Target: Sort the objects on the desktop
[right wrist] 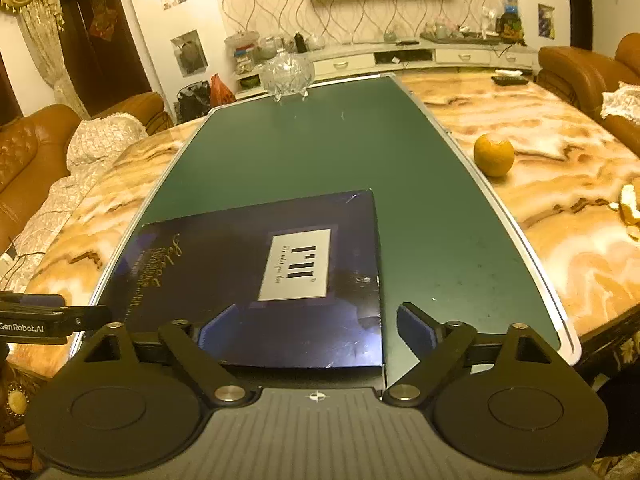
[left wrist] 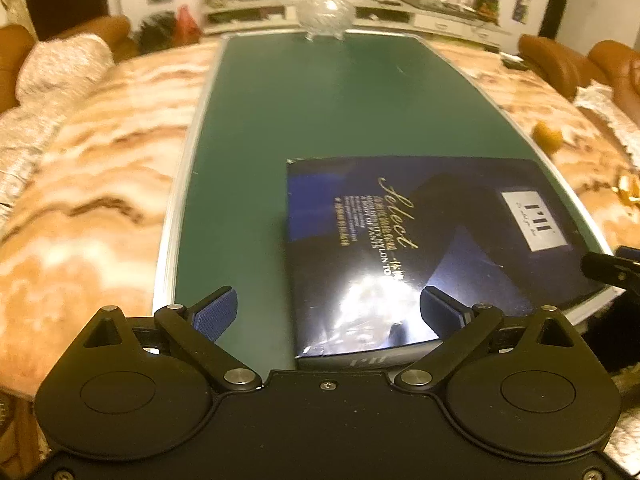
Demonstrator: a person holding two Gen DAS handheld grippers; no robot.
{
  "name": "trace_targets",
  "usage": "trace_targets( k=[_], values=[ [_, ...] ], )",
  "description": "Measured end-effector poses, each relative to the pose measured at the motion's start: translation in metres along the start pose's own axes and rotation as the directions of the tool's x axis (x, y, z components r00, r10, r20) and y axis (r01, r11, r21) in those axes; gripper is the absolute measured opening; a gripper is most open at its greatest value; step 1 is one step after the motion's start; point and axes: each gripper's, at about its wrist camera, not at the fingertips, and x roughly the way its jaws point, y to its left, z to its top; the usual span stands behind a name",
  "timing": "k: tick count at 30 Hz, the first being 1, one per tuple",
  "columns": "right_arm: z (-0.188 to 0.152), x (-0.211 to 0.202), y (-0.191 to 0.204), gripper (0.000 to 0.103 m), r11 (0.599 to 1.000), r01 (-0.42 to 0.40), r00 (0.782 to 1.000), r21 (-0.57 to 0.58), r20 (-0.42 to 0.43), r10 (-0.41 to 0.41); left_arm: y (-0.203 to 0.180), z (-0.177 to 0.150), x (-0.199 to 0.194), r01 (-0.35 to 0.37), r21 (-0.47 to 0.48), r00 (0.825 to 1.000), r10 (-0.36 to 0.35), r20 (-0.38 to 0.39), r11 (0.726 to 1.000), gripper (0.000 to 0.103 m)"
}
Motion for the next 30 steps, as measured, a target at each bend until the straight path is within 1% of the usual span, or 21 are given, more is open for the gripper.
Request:
trace_targets(
  k=[3,6,9,12,17,22,25,30],
  values=[
    [-0.007,-0.006,0.013,0.093,0.998,0.047,0.999,-0.038,0.012,-0.047,-0.013,-0.005,-0.011,-0.067,0.024,0.997,0.067,0.025,0.997,0.103],
    [-0.013,-0.005,0.025,0.094,0.992,0.097,0.995,-0.077,0.021,-0.096,-0.028,-0.008,-0.013,-0.112,0.060,0.994,0.111,0.017,0.992,0.103],
    [-0.018,0.006,0.029,0.094,0.990,0.110,0.994,-0.093,-0.003,-0.111,-0.040,-0.009,-0.006,-0.146,0.095,0.989,0.146,0.009,0.985,0.103],
    [-0.022,0.015,0.027,0.094,0.991,0.099,0.994,-0.085,-0.033,-0.102,-0.045,-0.011,0.002,-0.173,0.109,0.985,0.175,-0.008,0.979,0.103],
    [-0.027,0.021,0.026,0.094,0.990,0.112,0.991,-0.087,-0.059,-0.118,-0.042,-0.014,0.014,-0.162,0.090,0.984,0.167,-0.057,0.983,0.103],
    [-0.030,0.022,0.025,0.094,0.989,0.122,0.989,-0.082,-0.072,-0.128,-0.040,-0.019,0.017,-0.159,0.083,0.984,0.165,-0.073,0.984,0.103],
    [-0.032,0.020,0.027,0.101,0.986,0.143,0.986,-0.089,-0.069,-0.149,-0.041,-0.022,0.017,-0.156,0.082,0.983,0.162,-0.082,0.984,0.103],
    [-0.030,0.013,0.033,0.103,0.981,0.163,0.984,-0.101,-0.060,-0.170,-0.039,-0.026,0.010,-0.153,0.053,0.984,0.157,-0.088,0.987,0.103]
  ],
)
